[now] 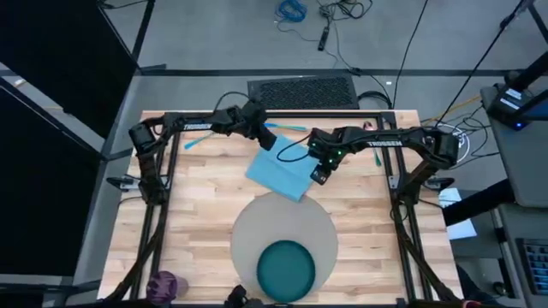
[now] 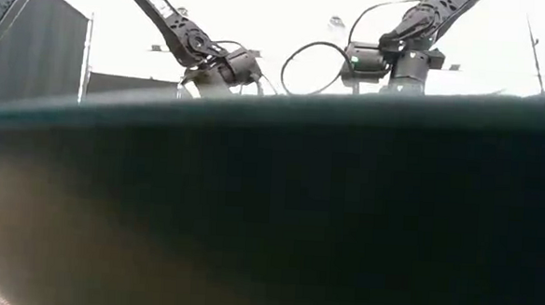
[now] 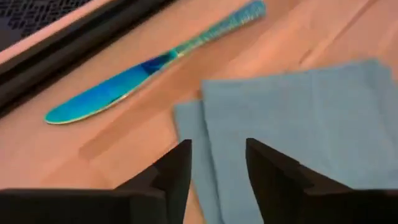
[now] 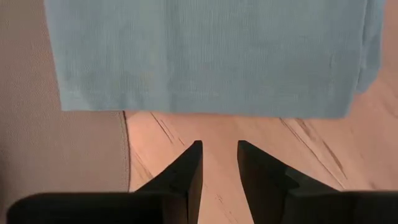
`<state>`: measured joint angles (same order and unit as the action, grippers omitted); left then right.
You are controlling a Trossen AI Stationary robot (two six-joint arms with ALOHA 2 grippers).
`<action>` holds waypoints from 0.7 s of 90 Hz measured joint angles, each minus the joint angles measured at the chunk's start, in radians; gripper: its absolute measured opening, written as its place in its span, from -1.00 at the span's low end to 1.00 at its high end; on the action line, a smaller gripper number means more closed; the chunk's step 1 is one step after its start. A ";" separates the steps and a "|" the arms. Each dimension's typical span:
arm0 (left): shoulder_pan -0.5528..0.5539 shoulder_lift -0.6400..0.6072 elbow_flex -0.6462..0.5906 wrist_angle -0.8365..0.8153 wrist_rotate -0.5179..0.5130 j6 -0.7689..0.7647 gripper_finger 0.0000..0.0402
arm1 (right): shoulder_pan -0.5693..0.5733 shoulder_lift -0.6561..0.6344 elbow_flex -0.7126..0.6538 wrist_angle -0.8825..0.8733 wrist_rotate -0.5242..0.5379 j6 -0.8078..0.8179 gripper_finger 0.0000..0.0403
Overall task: Set table place
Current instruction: Fold the blue napkin
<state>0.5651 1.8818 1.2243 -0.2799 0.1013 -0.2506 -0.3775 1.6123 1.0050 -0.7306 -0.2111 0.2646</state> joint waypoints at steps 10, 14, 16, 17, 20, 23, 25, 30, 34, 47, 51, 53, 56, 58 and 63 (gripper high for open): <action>-0.017 0.014 0.000 0.004 -0.001 0.009 -0.31 | 0.000 0.000 0.000 0.000 0.000 -0.005 -0.57; -0.022 0.017 0.002 0.003 -0.002 0.023 -0.31 | 0.000 0.000 0.000 0.000 0.000 -0.015 -0.57; -0.025 0.018 0.001 -0.007 -0.004 0.026 -0.31 | 0.000 0.000 0.000 0.000 0.000 -0.019 -0.57; -0.027 0.019 0.000 -0.010 -0.005 0.027 -0.31 | 0.000 0.000 0.000 -0.001 0.000 -0.021 -0.57; -0.031 0.023 -0.001 -0.011 -0.005 0.029 -0.31 | 0.000 0.000 0.000 0.000 0.000 -0.024 -0.57; -0.036 0.033 -0.001 0.002 -0.005 0.029 -0.31 | 0.000 0.000 0.000 0.000 0.000 -0.024 -0.57; -0.038 0.037 0.000 0.008 -0.005 0.029 -0.31 | 0.000 0.000 0.000 0.001 0.000 -0.024 -0.57; -0.040 0.040 -0.001 -0.009 -0.005 0.026 -0.31 | 0.000 0.000 0.000 0.003 0.000 -0.024 -0.57; -0.039 0.045 -0.001 -0.018 -0.005 0.024 -0.31 | 0.001 0.000 0.000 0.003 0.000 -0.023 -0.57; -0.038 0.080 -0.003 -0.041 -0.005 0.025 -0.31 | 0.002 0.000 0.000 0.003 0.000 -0.020 -0.57; -0.040 0.090 -0.002 -0.011 -0.004 0.023 -0.31 | 0.002 0.000 0.000 0.004 0.000 -0.019 -0.57; -0.041 0.092 -0.001 -0.011 -0.005 0.024 -0.31 | 0.003 0.000 0.000 0.004 0.000 -0.019 -0.57; -0.042 0.094 0.000 -0.022 -0.004 0.023 -0.31 | 0.003 0.000 0.000 0.003 0.000 -0.019 -0.57; -0.042 0.098 0.000 -0.024 -0.004 0.023 -0.31 | 0.005 0.000 0.000 0.003 0.000 -0.019 -0.57; -0.042 0.108 0.000 -0.008 -0.004 0.024 -0.31 | 0.006 0.000 0.000 0.001 0.000 -0.019 -0.57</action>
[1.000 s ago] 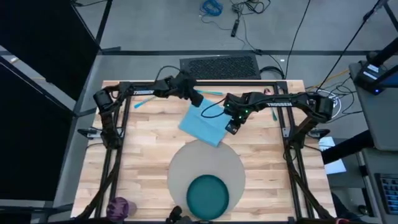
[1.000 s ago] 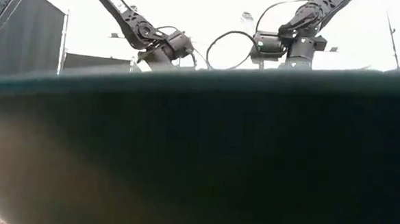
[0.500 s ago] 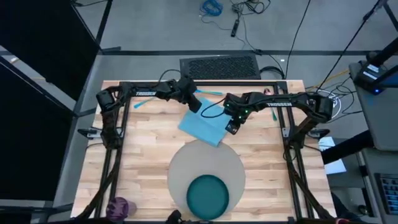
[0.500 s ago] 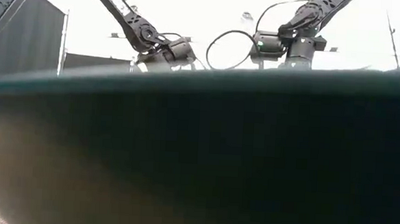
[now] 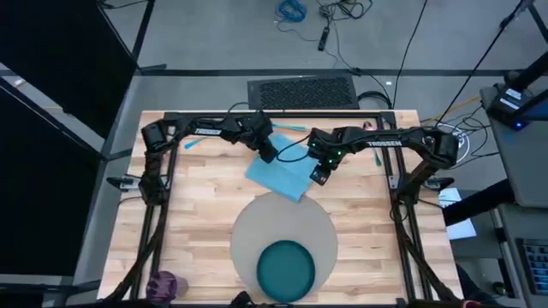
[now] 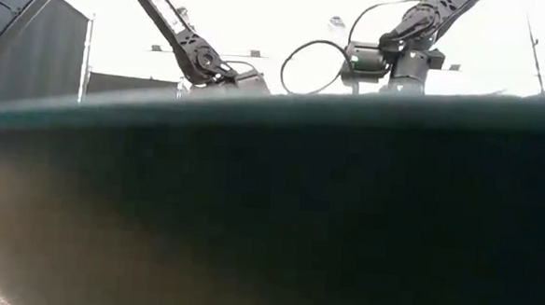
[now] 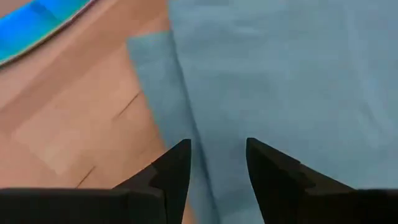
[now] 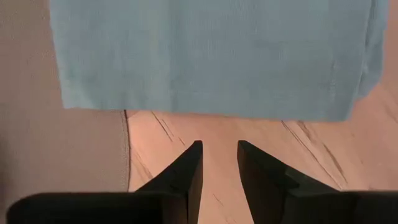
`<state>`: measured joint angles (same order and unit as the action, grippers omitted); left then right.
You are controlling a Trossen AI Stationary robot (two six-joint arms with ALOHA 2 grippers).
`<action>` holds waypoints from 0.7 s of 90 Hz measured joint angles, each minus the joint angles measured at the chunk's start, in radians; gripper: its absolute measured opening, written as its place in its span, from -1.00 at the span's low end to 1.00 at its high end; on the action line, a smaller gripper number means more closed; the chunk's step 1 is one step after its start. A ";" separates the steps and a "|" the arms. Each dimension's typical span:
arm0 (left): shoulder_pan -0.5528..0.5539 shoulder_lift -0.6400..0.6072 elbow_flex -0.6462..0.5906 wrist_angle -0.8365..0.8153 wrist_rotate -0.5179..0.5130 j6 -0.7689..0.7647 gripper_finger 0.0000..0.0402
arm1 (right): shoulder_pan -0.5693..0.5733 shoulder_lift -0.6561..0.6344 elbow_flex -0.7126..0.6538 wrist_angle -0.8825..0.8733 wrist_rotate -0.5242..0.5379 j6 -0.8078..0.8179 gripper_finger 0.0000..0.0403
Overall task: Set table place
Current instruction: Fold the blue napkin
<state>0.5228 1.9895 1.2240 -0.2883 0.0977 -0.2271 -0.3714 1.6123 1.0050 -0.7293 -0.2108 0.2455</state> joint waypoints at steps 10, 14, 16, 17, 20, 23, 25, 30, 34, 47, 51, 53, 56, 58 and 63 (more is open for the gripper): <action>-0.004 0.001 0.000 -0.002 0.001 0.000 -0.31 | 0.007 0.000 0.000 0.000 0.000 0.001 -0.57; -0.007 0.001 0.000 -0.002 0.002 0.000 -0.31 | 0.007 0.000 0.000 0.002 0.000 0.001 -0.57; -0.008 0.001 0.000 -0.002 0.002 0.000 -0.31 | 0.007 0.000 0.000 0.003 0.000 0.000 -0.57; -0.008 0.000 0.001 -0.002 0.002 0.000 -0.31 | 0.007 0.000 0.000 0.003 0.000 0.000 -0.57; -0.008 -0.002 0.001 -0.003 0.003 0.000 -0.31 | 0.007 0.000 0.000 0.005 0.000 0.000 -0.57; -0.008 -0.004 0.001 -0.010 0.005 0.000 -0.31 | 0.007 0.000 0.000 0.006 0.000 0.000 -0.57; -0.008 -0.004 0.001 -0.011 0.005 0.000 -0.31 | 0.007 0.000 0.000 0.006 0.000 0.000 -0.57; -0.008 -0.004 0.001 -0.010 0.005 -0.001 -0.31 | 0.007 0.000 0.000 0.006 0.000 0.001 -0.57; -0.008 -0.004 0.001 -0.010 0.006 -0.001 -0.31 | 0.007 0.000 0.000 0.006 0.000 0.001 -0.57; -0.008 -0.004 0.001 -0.010 0.006 -0.001 -0.33 | 0.007 0.000 0.000 0.006 0.000 0.003 -0.57; -0.008 -0.004 0.001 -0.010 0.004 -0.001 -0.36 | 0.007 0.000 0.000 0.006 0.000 0.003 -0.57; -0.008 -0.004 0.001 -0.011 0.002 0.001 -0.38 | 0.007 0.000 0.000 0.007 0.000 0.003 -0.57; -0.008 -0.004 0.001 -0.011 -0.002 0.003 -0.41 | 0.007 0.000 0.000 0.007 0.000 0.003 -0.57; -0.008 -0.004 0.001 -0.011 -0.003 0.005 -0.44 | 0.007 0.000 0.000 0.007 0.000 0.003 -0.57; -0.008 -0.004 0.001 -0.011 -0.005 0.006 -0.52 | 0.007 0.000 0.000 0.007 0.000 0.002 -0.57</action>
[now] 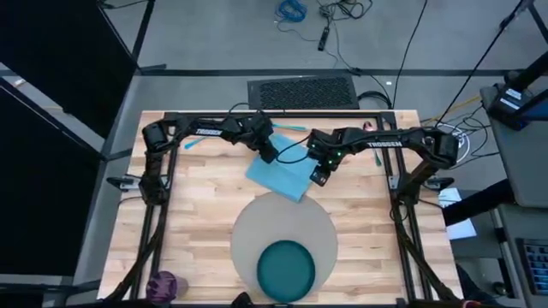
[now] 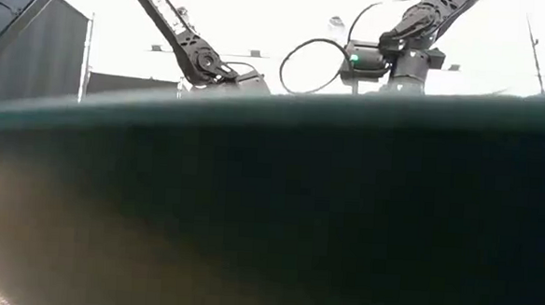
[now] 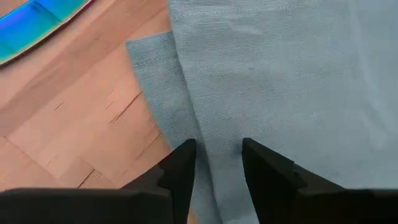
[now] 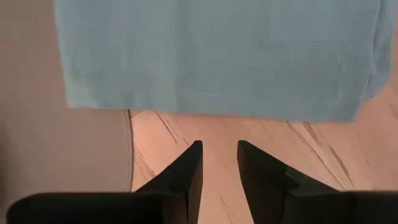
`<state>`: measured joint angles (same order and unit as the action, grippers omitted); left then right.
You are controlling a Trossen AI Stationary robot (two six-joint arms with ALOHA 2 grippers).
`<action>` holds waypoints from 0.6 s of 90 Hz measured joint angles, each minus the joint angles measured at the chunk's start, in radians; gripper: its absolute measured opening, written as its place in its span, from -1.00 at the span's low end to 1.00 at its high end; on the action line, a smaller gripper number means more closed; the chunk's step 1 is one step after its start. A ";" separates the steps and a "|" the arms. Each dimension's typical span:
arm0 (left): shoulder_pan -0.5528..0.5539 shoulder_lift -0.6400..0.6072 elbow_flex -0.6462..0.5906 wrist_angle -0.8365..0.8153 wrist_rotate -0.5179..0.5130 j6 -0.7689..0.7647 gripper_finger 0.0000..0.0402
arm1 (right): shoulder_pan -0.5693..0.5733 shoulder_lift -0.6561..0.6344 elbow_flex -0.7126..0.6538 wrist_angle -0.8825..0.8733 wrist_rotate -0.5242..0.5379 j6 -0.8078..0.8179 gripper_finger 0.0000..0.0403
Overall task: Set table place
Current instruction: Fold the blue napkin
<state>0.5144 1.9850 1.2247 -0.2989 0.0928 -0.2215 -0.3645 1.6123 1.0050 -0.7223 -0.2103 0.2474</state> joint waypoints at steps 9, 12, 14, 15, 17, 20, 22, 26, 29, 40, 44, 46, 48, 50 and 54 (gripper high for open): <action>0.000 0.000 -0.001 0.000 -0.001 0.017 -0.70 | 0.000 0.000 0.000 0.000 0.000 -0.001 -0.57; -0.001 0.000 -0.001 0.000 -0.007 0.025 -0.77 | 0.000 0.000 0.000 0.000 0.000 -0.001 -0.57; -0.002 0.000 -0.001 0.000 -0.014 0.029 -0.82 | 0.000 0.000 0.000 0.000 0.000 -0.001 -0.57; -0.002 0.000 -0.001 0.000 -0.018 0.030 -0.85 | 0.000 0.000 0.000 0.000 0.000 -0.001 -0.57; -0.003 0.000 -0.001 0.000 -0.022 0.036 -0.90 | 0.000 0.000 0.000 0.000 0.000 -0.001 -0.57; -0.005 0.000 -0.001 0.000 -0.028 0.046 -0.95 | 0.000 0.000 0.000 0.000 0.002 -0.001 -0.57; -0.007 0.000 -0.001 0.000 -0.035 0.048 -0.97 | 0.000 0.000 0.000 0.000 0.002 -0.001 -0.57; -0.010 0.000 0.004 -0.006 -0.051 0.053 -0.97 | 0.000 0.000 0.000 0.000 0.003 -0.001 -0.57; -0.013 0.000 0.008 -0.006 -0.067 0.054 -0.98 | 0.000 0.000 0.000 0.000 0.003 -0.001 -0.57; -0.020 0.000 0.038 -0.006 -0.079 0.055 -1.00 | 0.000 0.000 0.000 0.000 0.004 -0.005 -0.57; -0.020 -0.003 0.050 -0.007 -0.079 0.055 -1.00 | 0.000 0.000 0.000 0.000 0.004 -0.005 -0.57; -0.020 -0.007 0.055 -0.010 -0.079 0.055 -1.00 | 0.000 0.000 0.000 0.000 0.004 -0.005 -0.57; -0.020 -0.010 0.059 -0.012 -0.079 0.055 -1.00 | 0.000 0.000 0.000 0.000 0.004 -0.005 -0.57; -0.020 -0.015 0.063 -0.012 -0.079 0.055 -1.00 | 0.000 0.000 0.000 0.000 0.004 -0.005 -0.57; -0.020 -0.024 0.071 -0.013 -0.079 0.054 -1.00 | 0.000 0.000 0.000 0.000 0.005 -0.005 -0.57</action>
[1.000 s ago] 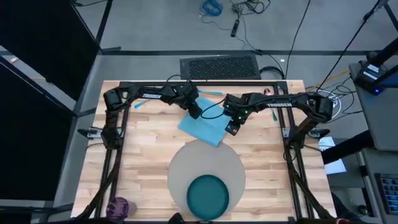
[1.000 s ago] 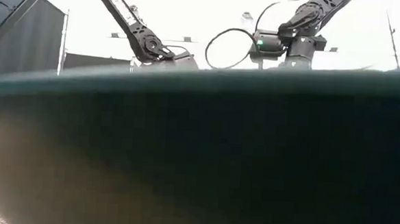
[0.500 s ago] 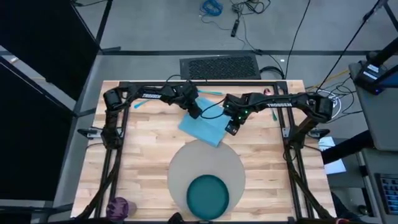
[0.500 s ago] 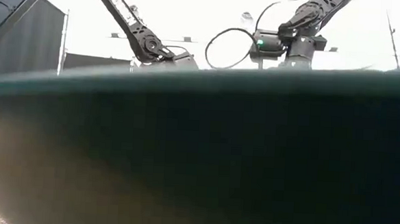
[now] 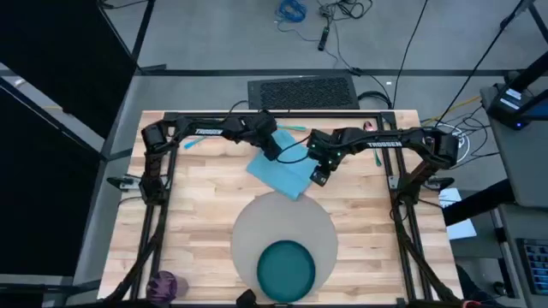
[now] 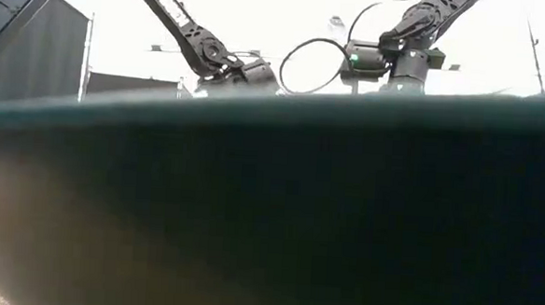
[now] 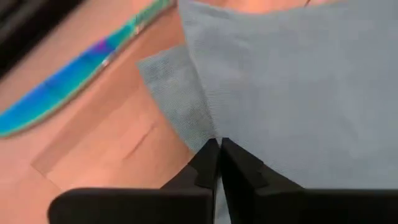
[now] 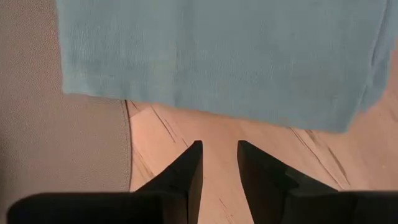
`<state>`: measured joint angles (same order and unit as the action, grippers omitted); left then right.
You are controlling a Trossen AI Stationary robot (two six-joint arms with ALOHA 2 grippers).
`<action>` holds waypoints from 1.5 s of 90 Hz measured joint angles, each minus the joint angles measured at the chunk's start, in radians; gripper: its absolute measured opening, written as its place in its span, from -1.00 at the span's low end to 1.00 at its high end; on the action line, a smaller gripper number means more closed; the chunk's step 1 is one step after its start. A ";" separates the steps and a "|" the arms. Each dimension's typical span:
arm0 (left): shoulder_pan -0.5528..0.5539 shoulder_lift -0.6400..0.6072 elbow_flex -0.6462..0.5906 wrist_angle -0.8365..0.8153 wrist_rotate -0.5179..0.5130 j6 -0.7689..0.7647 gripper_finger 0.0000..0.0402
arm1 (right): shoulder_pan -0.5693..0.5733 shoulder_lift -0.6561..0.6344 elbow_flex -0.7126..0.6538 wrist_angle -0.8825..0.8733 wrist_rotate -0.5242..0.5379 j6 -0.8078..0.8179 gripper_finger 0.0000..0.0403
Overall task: Set table place
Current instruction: Fold the blue napkin
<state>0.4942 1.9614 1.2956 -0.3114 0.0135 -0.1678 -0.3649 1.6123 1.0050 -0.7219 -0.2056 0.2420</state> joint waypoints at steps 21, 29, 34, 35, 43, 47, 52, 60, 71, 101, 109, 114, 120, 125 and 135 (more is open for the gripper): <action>0.000 -0.012 0.019 -0.087 0.000 -0.002 -1.00 | 0.000 0.000 0.000 0.000 0.000 0.000 -0.57; 0.000 -0.012 0.019 -0.113 -0.023 0.000 -1.00 | 0.000 0.000 0.000 0.000 0.000 0.000 -0.57; 0.000 -0.012 0.019 -0.126 -0.041 0.005 -1.00 | 0.000 0.000 0.000 0.000 0.000 0.000 -0.57; 0.000 -0.012 0.018 -0.128 -0.044 0.008 -1.00 | 0.000 0.000 0.000 0.000 0.000 0.000 -0.57; 0.000 -0.012 0.018 -0.128 -0.048 0.017 -1.00 | 0.000 0.000 0.000 0.000 0.000 0.000 -0.57; 0.000 -0.012 0.018 -0.128 -0.048 0.017 -1.00 | 0.000 0.000 0.000 0.000 0.000 0.000 -0.57; -0.002 -0.012 0.018 -0.127 -0.048 0.024 -1.00 | 0.000 0.000 0.000 0.000 0.000 0.000 -0.57; -0.013 -0.012 0.018 -0.098 -0.048 0.049 -1.00 | 0.000 0.000 0.000 0.000 0.000 0.000 -0.57; -0.028 -0.012 0.018 -0.055 -0.040 0.087 -1.00 | 0.000 0.000 0.000 0.003 0.000 0.000 -0.57; -0.040 -0.012 0.017 -0.094 -0.228 0.109 -1.00 | 0.000 0.000 0.000 0.003 0.000 0.001 -0.57; -0.043 -0.012 0.017 -0.063 -0.108 0.104 -1.00 | 0.000 0.000 0.000 0.006 0.000 0.001 -0.57; -0.044 -0.012 0.017 -0.038 0.008 0.097 -1.00 | 0.000 0.000 0.000 0.009 0.000 0.001 -0.57; -0.046 -0.012 0.017 -0.020 0.035 0.097 -1.00 | 0.000 0.000 0.000 0.010 0.000 0.001 -0.57; -0.045 -0.012 0.017 -0.016 0.034 0.097 -1.00 | 0.000 0.000 0.000 0.017 0.000 0.001 -0.57; -0.044 -0.011 0.017 -0.010 0.031 0.097 -1.00 | 0.000 0.000 0.000 0.016 -0.001 0.005 -0.57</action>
<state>0.4500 1.9499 1.3128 -0.3217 0.0442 -0.0708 -0.3645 1.6123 1.0050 -0.7059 -0.2062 0.2474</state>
